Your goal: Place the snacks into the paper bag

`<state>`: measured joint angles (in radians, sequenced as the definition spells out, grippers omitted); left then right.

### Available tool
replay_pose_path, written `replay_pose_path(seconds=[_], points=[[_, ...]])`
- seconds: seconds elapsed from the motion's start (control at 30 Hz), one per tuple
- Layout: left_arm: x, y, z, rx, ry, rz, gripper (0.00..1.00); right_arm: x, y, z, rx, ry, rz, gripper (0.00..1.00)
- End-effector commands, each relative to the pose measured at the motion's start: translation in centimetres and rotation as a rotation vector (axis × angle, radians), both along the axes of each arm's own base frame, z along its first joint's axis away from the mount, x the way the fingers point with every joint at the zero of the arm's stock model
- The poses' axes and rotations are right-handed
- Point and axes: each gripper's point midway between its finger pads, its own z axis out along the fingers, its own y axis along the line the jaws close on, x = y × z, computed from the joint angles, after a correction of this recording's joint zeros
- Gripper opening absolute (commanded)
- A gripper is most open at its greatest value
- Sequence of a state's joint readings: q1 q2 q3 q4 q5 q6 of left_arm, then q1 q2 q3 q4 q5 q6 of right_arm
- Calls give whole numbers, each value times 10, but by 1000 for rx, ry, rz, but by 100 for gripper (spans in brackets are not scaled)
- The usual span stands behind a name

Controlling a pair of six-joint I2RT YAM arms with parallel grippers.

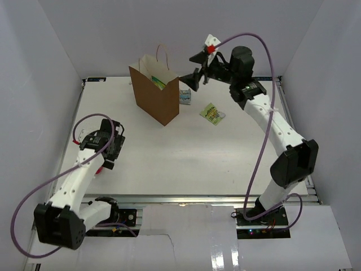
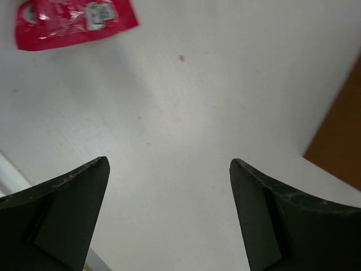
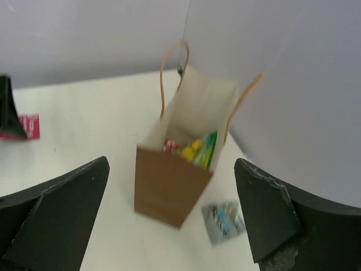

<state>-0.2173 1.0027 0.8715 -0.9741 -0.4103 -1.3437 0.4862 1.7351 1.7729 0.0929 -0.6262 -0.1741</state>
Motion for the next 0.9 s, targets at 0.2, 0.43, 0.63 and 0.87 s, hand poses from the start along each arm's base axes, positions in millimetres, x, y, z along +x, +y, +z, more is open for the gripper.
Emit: replay_pose_path(seconds=[0.2, 0.43, 0.63, 0.87], points=[[-38, 77, -56, 65, 404, 303, 98, -44, -105, -132, -187, 312, -36, 98], [-4, 106, -73, 54, 419, 258, 98, -68, -143, -178, -182, 441, -98, 98], [12, 119, -98, -40, 432, 233, 98, -74, -146, -185, -179, 466, -99, 98], [6, 134, -121, -80, 448, 225, 74, -73, -146, -184, -171, 477, -94, 98]])
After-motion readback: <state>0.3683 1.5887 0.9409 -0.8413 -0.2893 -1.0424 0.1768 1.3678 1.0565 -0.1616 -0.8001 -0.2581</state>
